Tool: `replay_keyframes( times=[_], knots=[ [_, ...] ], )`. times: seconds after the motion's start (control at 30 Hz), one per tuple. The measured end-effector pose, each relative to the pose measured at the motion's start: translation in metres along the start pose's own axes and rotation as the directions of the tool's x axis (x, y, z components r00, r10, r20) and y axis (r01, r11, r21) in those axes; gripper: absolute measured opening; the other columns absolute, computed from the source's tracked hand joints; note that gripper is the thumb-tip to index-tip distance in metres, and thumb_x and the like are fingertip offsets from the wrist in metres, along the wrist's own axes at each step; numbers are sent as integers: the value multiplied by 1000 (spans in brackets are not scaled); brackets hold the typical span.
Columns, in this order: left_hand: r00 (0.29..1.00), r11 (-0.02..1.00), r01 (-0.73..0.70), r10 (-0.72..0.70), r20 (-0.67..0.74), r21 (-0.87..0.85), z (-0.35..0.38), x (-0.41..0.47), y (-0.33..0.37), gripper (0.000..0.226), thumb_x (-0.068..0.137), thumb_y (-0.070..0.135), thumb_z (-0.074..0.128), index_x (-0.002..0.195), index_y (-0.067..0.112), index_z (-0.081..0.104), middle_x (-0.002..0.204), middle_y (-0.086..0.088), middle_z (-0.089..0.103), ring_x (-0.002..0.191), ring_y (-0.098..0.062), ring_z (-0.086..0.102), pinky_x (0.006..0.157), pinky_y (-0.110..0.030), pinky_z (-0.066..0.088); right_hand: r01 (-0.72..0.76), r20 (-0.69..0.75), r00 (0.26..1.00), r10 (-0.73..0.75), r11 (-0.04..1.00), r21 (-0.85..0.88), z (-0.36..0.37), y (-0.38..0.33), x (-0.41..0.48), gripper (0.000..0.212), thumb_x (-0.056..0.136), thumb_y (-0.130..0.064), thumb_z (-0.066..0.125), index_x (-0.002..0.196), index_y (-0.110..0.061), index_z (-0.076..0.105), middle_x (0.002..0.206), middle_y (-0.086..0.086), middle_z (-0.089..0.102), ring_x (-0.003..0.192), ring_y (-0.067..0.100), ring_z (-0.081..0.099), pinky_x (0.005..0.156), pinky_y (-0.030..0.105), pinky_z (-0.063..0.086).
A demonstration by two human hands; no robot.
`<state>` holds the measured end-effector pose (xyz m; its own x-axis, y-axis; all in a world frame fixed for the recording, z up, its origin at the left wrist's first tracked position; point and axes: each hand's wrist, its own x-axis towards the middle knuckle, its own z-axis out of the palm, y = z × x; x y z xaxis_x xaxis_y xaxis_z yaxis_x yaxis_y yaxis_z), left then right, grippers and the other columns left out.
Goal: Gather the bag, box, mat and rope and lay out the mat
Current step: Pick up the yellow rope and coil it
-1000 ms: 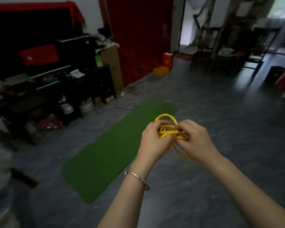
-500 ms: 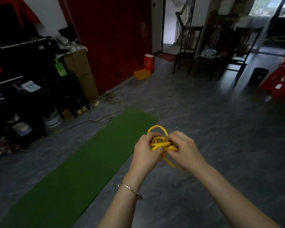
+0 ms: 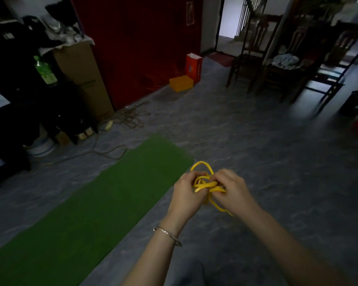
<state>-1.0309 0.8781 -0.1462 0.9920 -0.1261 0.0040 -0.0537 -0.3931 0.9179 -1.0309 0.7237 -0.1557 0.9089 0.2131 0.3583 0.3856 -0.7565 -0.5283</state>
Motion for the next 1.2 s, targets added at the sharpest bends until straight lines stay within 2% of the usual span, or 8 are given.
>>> replay_keyframes(
  times=[0.3,0.5,0.67,0.77,0.83,0.93,1.03,1.2],
  knots=[
    [996,994,81,-79,-33,69,81,208,-16,50,63,23,57,112,21,67,95,-3,64,83,-12,58,73,-8,39,1,107,994,-8,997,72,14,185,153,21,63,-22,51,81,-17,61,81,5,59,80,18,52,70,24,41],
    [958,971,235,-225,-180,38,158,337,-53,45,68,10,67,112,19,68,96,-9,67,87,-19,61,75,-16,43,38,264,962,-74,989,141,48,320,249,21,64,-21,50,82,-16,61,81,7,58,77,24,56,68,32,46],
    [928,947,320,-315,-201,-6,210,412,-101,40,68,3,68,107,11,66,95,0,62,83,0,57,72,-1,40,53,427,896,-117,986,159,90,416,293,24,63,-25,47,86,-24,52,85,9,57,76,32,60,62,39,53],
    [904,922,386,-384,-188,-32,242,448,-159,46,64,22,65,110,14,64,102,-1,64,89,-6,62,82,-19,50,48,502,856,-126,985,166,142,475,305,27,61,-26,45,87,-24,46,84,9,57,73,33,61,59,35,53],
    [901,916,401,-394,-182,-2,267,473,-209,48,62,28,64,108,12,64,103,-8,63,90,-11,60,81,-11,45,2,530,842,-100,983,182,185,517,308,25,60,-22,51,85,-23,50,85,6,57,72,30,61,59,31,50],
    [902,905,419,-405,-150,73,295,506,-298,40,67,8,68,106,9,65,101,-13,61,87,-12,57,77,-1,37,-11,525,846,-91,982,188,261,576,301,40,54,-10,66,86,-26,47,86,5,56,71,27,60,61,29,46],
    [905,898,419,-401,-140,135,322,539,-391,40,70,3,66,109,9,63,104,-13,58,87,-24,61,79,-13,42,31,529,839,-123,983,180,343,633,295,50,51,-9,75,88,-24,45,87,11,58,72,33,61,57,31,50],
    [903,891,423,-399,-161,162,371,576,-533,49,65,-5,68,111,10,61,107,-13,57,91,-29,63,81,-34,52,50,545,830,-120,989,142,468,712,283,37,53,-8,76,85,-13,58,91,13,58,77,35,61,59,38,55]
  ],
)
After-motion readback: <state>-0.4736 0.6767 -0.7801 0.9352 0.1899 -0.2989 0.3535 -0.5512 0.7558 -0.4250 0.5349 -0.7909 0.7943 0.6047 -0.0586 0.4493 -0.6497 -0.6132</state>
